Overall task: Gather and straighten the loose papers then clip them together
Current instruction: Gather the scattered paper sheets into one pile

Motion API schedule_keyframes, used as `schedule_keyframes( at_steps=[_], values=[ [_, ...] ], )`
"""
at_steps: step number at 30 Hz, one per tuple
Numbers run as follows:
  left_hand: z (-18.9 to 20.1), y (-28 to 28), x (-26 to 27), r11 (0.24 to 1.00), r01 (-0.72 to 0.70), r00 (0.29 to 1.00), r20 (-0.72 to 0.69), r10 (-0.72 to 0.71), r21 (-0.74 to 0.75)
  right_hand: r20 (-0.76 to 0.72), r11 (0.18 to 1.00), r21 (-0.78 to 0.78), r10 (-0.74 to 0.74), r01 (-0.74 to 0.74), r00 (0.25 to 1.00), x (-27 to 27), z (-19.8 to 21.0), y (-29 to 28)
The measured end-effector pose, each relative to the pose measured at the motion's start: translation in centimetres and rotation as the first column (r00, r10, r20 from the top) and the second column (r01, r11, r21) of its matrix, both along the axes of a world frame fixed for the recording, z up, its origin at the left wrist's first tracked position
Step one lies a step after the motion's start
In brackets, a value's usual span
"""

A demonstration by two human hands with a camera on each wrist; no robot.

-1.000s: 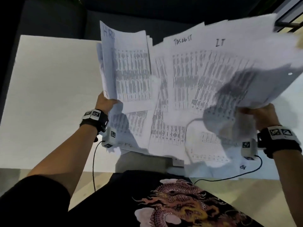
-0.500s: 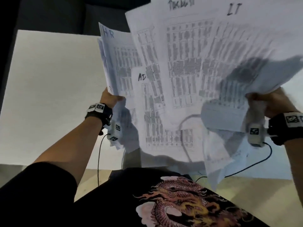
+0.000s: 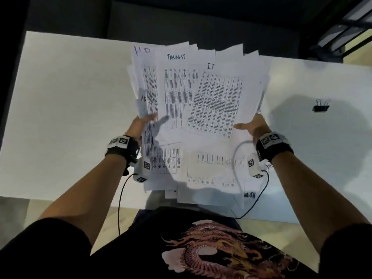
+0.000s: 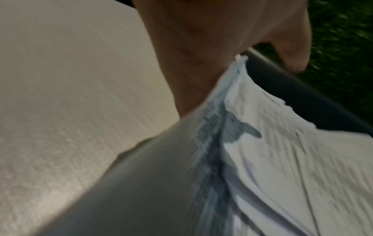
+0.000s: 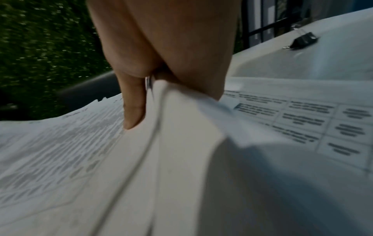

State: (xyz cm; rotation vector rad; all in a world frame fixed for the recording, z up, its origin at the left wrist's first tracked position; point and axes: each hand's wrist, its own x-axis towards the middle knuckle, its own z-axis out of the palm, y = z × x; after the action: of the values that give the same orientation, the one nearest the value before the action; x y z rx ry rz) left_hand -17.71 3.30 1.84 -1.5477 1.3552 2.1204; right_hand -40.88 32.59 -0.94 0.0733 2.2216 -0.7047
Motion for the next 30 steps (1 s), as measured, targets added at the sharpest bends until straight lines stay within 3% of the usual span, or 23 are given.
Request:
schedule_keyframes(
  at_steps=[1, 3, 6, 8, 10, 13, 16, 18, 20, 22, 23, 25, 28, 30],
  values=[
    [-0.2, 0.5, -0.4, 0.992, 0.058, 0.995, 0.092, -0.048, -0.109, 0.007, 0.999, -0.013, 0.043, -0.043, 0.999, 0.1, 0.1, -0.3],
    [-0.7, 0.6, -0.7, 0.968, 0.058, 0.991, 0.133, -0.025, -0.246, -0.011, 0.997, -0.053, 0.057, -0.058, 0.998, -0.4, -0.1, -0.1],
    [-1.7, -0.6, 0.0, 0.978, 0.036, 0.993, 0.12, -0.011, -0.205, -0.038, 0.988, -0.152, -0.045, 0.038, 0.998, -0.7, 1.1, 0.2],
    [-1.4, -0.4, -0.1, 0.983, 0.044, 0.991, 0.13, -0.021, -0.177, -0.077, 0.984, -0.175, -0.027, 0.013, 0.997, 0.0, 1.7, -0.7],
    [-0.8, 0.5, -1.1, 0.981, 0.073, 0.987, 0.155, -0.045, -0.182, -0.102, 0.987, -0.138, 0.071, -0.085, 0.992, 1.6, 1.9, -2.3],
    [-0.6, 1.2, -2.2, 0.955, 0.153, 0.97, 0.225, -0.096, -0.252, -0.025, 0.955, -0.228, 0.19, -0.191, 0.981, 3.4, 2.4, -4.3],
    [-0.7, 1.2, -2.5, 0.933, 0.189, 0.957, 0.271, -0.105, -0.306, -0.024, 0.948, -0.194, 0.252, -0.251, 0.968, 2.0, 3.6, -3.0],
    [-1.1, 1.5, -2.6, 0.935, 0.153, 0.958, 0.28, -0.061, -0.319, -0.218, 0.972, -0.161, 0.132, -0.169, 0.967, -0.5, 3.9, -0.2],
    [-0.6, 2.4, -3.2, 0.918, 0.157, 0.953, 0.3, -0.044, -0.363, -0.382, 0.996, 0.023, 0.093, -0.091, 0.919, -2.7, 3.9, 2.7],
    [-0.6, 3.4, -4.0, 0.869, 0.242, 0.928, 0.364, -0.078, -0.432, -0.314, 0.958, 0.28, 0.149, -0.058, 0.938, -3.8, 3.3, 4.7],
    [-0.2, 4.0, -4.3, 0.838, 0.304, 0.906, 0.409, -0.108, -0.452, -0.257, 0.931, 0.346, 0.209, -0.112, 0.944, -3.8, 2.9, 4.8],
    [-0.4, 4.4, -4.4, 0.82, 0.361, 0.88, 0.452, -0.143, -0.445, -0.236, 0.933, 0.304, 0.271, -0.194, 0.933, -3.7, 2.5, 4.1],
    [-0.7, 3.6, -3.7, 0.895, 0.268, 0.917, 0.379, -0.124, -0.357, -0.154, 0.974, 0.162, 0.187, -0.162, 0.97, -3.9, 2.8, 3.2],
    [-0.3, 3.2, -2.9, 0.908, 0.205, 0.944, 0.319, -0.085, -0.365, -0.065, 0.978, 0.16, 0.142, -0.131, 0.988, -4.6, 3.0, 3.4]
  ],
)
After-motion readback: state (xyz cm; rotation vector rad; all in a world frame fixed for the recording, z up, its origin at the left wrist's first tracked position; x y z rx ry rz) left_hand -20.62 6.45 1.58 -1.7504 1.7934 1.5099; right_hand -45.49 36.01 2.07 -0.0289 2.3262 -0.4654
